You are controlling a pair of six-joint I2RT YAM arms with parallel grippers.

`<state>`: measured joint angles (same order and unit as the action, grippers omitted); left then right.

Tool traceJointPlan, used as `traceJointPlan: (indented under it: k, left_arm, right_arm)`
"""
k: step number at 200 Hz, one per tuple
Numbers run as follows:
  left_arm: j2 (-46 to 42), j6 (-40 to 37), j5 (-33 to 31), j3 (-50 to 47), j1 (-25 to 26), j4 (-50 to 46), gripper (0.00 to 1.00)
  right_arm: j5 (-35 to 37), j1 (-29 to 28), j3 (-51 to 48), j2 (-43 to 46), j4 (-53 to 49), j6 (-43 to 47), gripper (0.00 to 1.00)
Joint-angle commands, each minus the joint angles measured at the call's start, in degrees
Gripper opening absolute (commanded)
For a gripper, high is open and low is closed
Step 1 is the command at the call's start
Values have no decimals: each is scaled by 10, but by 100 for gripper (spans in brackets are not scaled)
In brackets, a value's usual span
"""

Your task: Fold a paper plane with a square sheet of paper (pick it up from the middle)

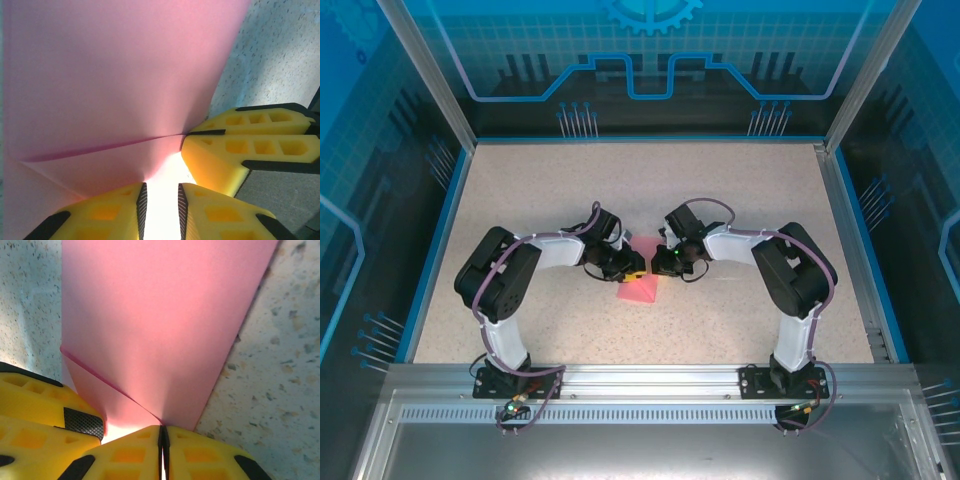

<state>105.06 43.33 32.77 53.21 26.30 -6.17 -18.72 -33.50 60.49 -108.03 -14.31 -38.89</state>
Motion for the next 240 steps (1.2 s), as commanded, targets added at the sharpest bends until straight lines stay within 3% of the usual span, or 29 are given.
traceJointPlan:
  k: [1,113,180,240]
  left_arm:
    - [7,-15,-13,4,2,-24,26]
    - [8,-12,-27,3,2,-34,25]
    - [14,-6,-30,5,2,-35,25]
    - [17,1,-35,4,2,-36,24]
  right_arm:
    - [1,-8,9,-12,-5,7,15]
    - [35,-7,-23,63,-11,-4,23]
    - [24,-54,-57,109,-13,-13,13]
    - [38,-114,-53,86,-21,-33,9]
